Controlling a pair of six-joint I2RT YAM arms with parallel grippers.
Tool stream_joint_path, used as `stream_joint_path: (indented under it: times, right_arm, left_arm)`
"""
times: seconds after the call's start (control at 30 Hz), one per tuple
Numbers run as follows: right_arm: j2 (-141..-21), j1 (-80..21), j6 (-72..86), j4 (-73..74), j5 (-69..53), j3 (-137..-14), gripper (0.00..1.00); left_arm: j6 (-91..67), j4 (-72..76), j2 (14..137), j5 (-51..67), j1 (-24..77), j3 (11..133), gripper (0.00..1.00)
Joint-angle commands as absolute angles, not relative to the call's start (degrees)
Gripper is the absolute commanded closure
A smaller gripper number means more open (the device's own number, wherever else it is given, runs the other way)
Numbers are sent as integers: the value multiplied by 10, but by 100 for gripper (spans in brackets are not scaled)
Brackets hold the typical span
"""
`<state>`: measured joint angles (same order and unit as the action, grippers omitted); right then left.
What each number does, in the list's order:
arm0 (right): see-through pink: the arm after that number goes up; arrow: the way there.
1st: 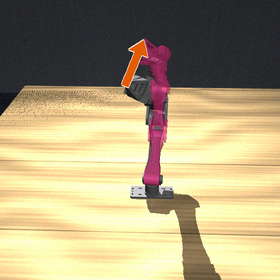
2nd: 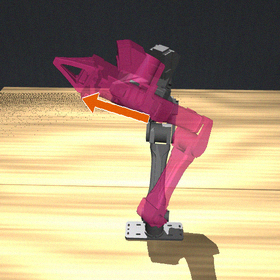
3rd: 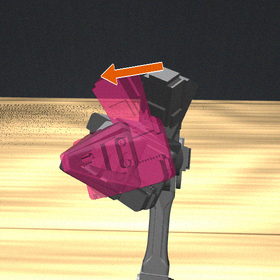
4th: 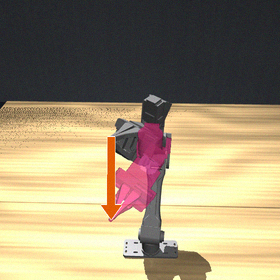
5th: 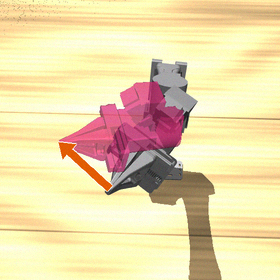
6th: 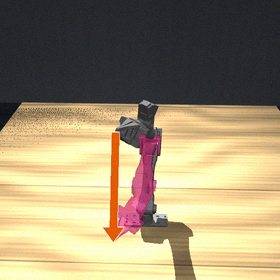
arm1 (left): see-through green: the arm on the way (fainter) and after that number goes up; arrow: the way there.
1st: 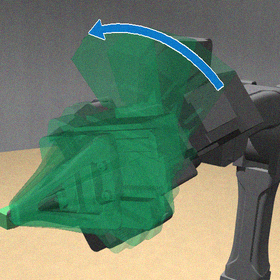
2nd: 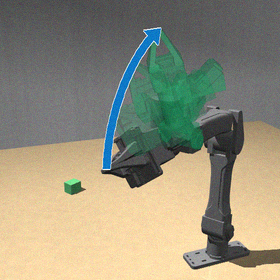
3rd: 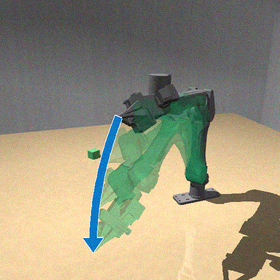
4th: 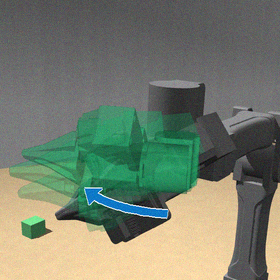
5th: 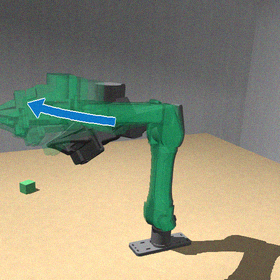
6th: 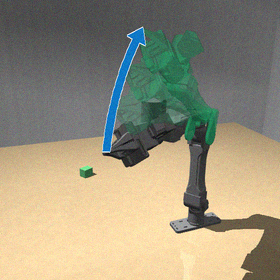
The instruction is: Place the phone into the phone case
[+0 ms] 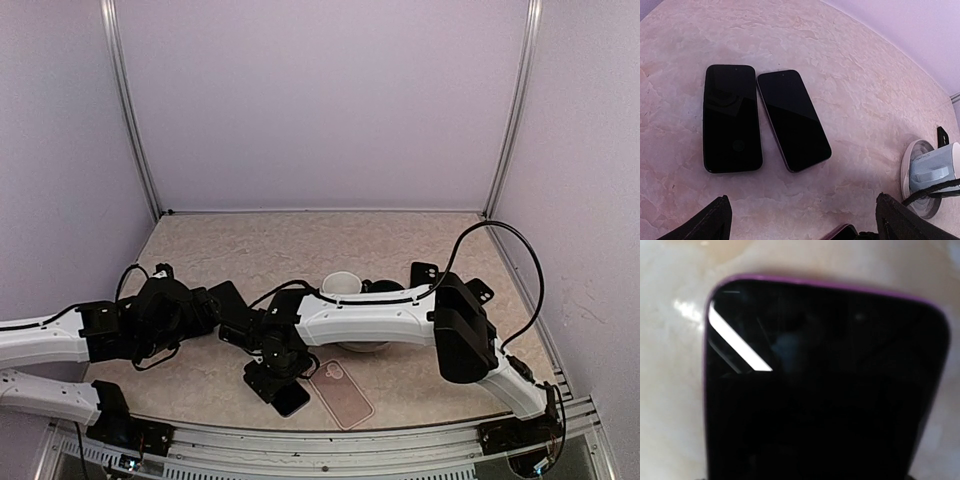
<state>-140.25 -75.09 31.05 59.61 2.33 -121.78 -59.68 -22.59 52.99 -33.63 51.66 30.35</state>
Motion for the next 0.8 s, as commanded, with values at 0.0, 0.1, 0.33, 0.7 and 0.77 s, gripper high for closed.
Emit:
stream_joint_path:
  times: [0.0, 0.1, 0.33, 0.7, 0.77]
  right_arm:
    - [-1435, -744, 315, 651, 12, -1209, 30]
    - [-1439, -743, 319, 659, 42, -1215, 35]
    - [-1333, -746, 320, 541, 81, -1130, 38]
    - [-1266, -745, 309, 432, 76, -1047, 38]
    - [-1277, -746, 305, 450, 74, -1062, 28]
  left_arm:
    - [-587, -234, 533, -347, 512, 314, 1]
    - [-587, -228, 537, -336, 512, 313, 1]
    - [-586, -219, 544, -319, 512, 306, 1]
    - [-571, -215, 542, -329, 512, 312, 1]
    - [-571, -213, 543, -326, 512, 310, 2]
